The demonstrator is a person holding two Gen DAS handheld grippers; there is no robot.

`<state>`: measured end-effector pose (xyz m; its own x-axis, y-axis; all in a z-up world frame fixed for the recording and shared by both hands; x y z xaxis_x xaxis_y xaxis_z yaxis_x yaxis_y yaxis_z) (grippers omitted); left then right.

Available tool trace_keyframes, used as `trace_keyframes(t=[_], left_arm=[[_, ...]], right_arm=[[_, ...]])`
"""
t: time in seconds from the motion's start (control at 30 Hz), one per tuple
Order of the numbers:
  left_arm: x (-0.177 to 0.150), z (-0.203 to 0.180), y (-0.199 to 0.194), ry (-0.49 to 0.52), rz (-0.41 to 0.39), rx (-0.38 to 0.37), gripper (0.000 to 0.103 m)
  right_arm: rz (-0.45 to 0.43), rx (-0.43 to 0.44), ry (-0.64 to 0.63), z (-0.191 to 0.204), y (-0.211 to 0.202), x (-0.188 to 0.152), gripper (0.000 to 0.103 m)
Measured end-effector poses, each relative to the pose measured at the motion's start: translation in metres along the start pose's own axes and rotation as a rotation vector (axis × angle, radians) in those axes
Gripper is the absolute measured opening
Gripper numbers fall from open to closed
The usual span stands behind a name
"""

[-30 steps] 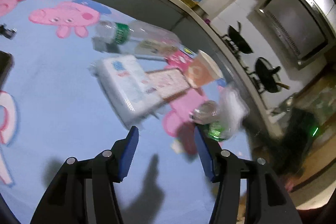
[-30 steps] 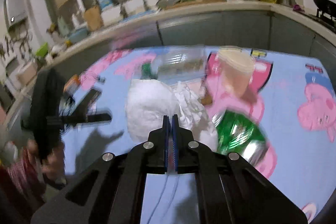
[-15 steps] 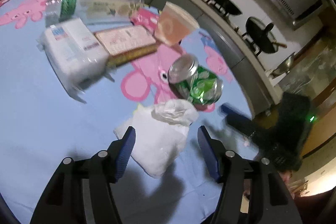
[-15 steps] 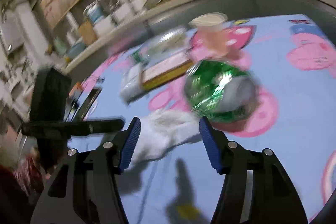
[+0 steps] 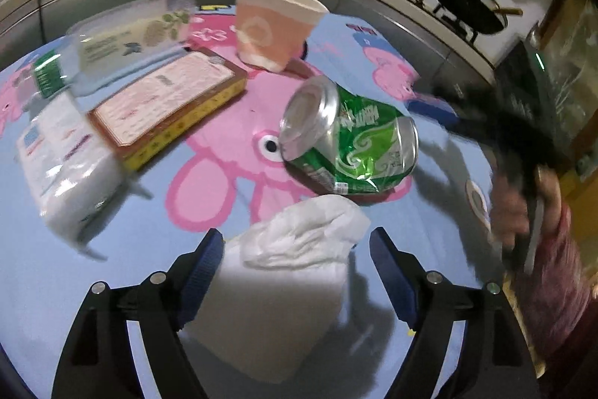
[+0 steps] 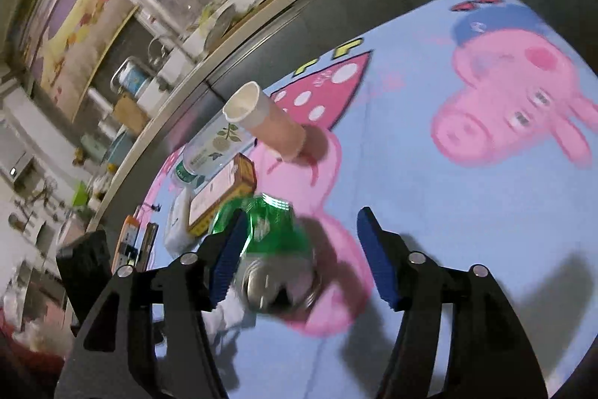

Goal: Collect trash
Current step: 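Grasp the green crushed can with the right tool while the left grasps a white tissue, then carry the can and tissue to the white bin and open both tools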

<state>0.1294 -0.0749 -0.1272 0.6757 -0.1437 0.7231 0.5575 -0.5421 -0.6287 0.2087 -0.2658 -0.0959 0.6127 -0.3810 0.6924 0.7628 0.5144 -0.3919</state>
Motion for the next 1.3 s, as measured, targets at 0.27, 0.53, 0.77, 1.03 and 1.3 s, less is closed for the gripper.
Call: trace_keyframes(t=[0.27,0.53,0.77,1.03,1.3], left_arm=[[-0.010,-0.010,0.002,0.111,0.010,0.071,0.028],[-0.007,0.006,-0.006,-0.061,0.026,0.006,0.011],[0.004,-0.004,-0.022,-0.127,-0.009,-0.074,0.011],[0.023,-0.051,-0.012,-0.086,0.004,-0.142,0.011],[0.038,-0.095,0.018,-0.051,0.060,-0.188,0.011]], right_arm=[[0.311,0.160,-0.063,0.007,0.068,-0.005,0.064],[0.314,0.196,-0.128,0.036,0.040,-0.047,0.029],[0.119,0.134,0.172,-0.002,-0.022,-0.063,0.014],[-0.066,0.100,0.444,-0.053,-0.074,-0.078,0.012],[-0.210,0.073,0.536,-0.088,-0.134,-0.085,0.012]])
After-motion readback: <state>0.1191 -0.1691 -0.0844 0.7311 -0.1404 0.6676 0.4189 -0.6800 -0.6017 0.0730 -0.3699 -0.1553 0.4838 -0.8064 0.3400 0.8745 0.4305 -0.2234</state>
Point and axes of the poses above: each gripper's, at about its wrist camera, not at the fingertips, and y roughly the way its jaws point, z to its left, x to its top, the point moved 7 cm from there along y, roughly the way its jaws point, and after that the axes turned 13 degrees about -z, right-handed, at the moved point
